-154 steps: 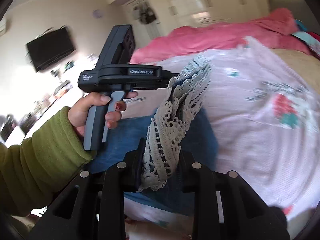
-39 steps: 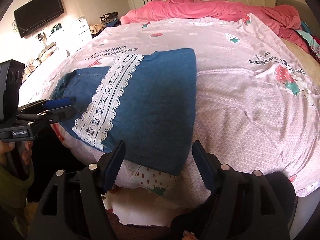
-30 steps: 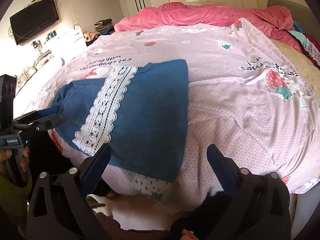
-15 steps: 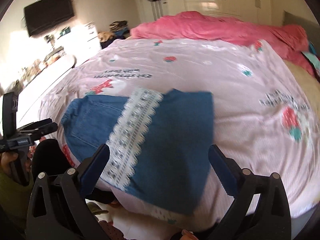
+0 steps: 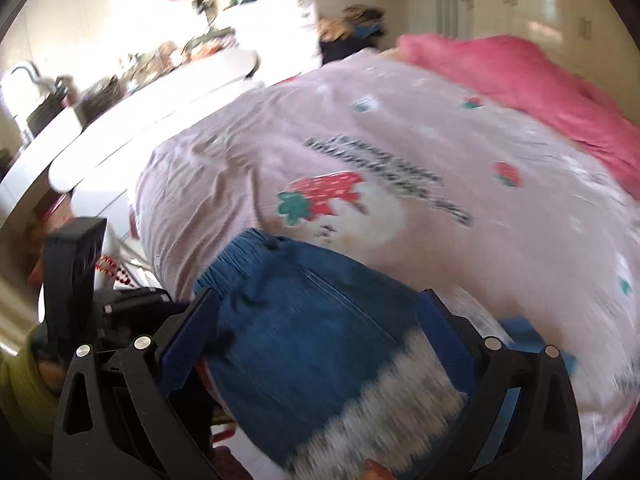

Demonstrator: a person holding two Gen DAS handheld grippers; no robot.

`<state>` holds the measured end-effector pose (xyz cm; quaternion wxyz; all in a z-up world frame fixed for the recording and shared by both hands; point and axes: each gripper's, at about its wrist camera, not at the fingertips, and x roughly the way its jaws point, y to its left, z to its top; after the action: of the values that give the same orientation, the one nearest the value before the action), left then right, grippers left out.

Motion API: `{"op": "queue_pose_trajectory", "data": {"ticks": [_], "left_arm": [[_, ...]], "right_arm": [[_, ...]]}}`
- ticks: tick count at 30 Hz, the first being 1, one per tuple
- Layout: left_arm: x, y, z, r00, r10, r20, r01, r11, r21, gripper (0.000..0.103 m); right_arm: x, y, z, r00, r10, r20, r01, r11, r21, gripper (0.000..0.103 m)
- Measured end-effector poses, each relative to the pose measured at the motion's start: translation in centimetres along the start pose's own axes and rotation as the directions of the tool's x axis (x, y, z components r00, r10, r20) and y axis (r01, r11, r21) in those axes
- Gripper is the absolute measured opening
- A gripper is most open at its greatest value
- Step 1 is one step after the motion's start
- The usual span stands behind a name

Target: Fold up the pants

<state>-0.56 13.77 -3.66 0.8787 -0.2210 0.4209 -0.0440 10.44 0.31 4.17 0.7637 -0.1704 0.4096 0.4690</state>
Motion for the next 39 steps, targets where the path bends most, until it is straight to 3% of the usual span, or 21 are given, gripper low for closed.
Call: {"op": "queue_pose_trajectory", "data": {"ticks": [7,12,15,18,22,26,31,34,39], "left_arm": [[0.6,0.8,-0.1,0.999,-0.039,-0.018,0.038,0.999,-0.036,0.045],[0.8,1.1,0.1,0.998,-0.053,-0.025,0.051,0.997,-0.05,0.046],[0.7,1.2,0.0,0.998,-0.058,-0.026,0.057,0.997,-0.054,0.047],[0.7,1.3,0.0,0.998,-0.063,-0.029,0.062,0.996,-0.057,0.049],[1.2,1.1,0.5,0.996,-0.079,-0.03,0.078,0.996,-0.045,0.059],[0.5,-0.2,0.7,0.995,-0.098,0.014,0.098,0.995,0.007,0.068],[0.9,-2.2,1.4,0.987,-0.16,0.018,0.16,0.987,0.016,0.075],[2.6,-3.8,1.8,0.956,-0.291,-0.025,0.29,0.956,-0.044,0.075],[3.6,-7.5,2.6,0.944,-0.329,-0.036,0.329,0.944,0.004,0.075]], "right_arm": [[6.8,2.9,2.3,0.992,0.045,-0.115,-0.054,0.996,-0.075,0.098],[10.4,2.6,2.6,0.973,0.121,-0.197,-0.129,0.991,-0.025,0.097],[12.0,2.7,2.1,0.964,0.118,-0.238,-0.133,0.99,-0.046,0.076],[11.8,2.9,1.8,0.962,0.153,-0.227,-0.174,0.982,-0.077,0.05],[9.8,2.1,1.7,0.967,0.172,-0.187,-0.186,0.981,-0.061,0.035],[6.2,0.3,1.4,0.96,0.265,-0.093,-0.266,0.964,0.0,0.034],[1.8,-2.1,0.6,0.955,0.298,0.006,-0.298,0.954,0.036,0.032],[-0.5,-4.0,-0.1,0.954,0.294,0.056,-0.297,0.953,0.065,0.032],[-3.5,-7.2,-2.0,0.951,0.289,0.112,-0.3,0.948,0.105,0.032]]}}
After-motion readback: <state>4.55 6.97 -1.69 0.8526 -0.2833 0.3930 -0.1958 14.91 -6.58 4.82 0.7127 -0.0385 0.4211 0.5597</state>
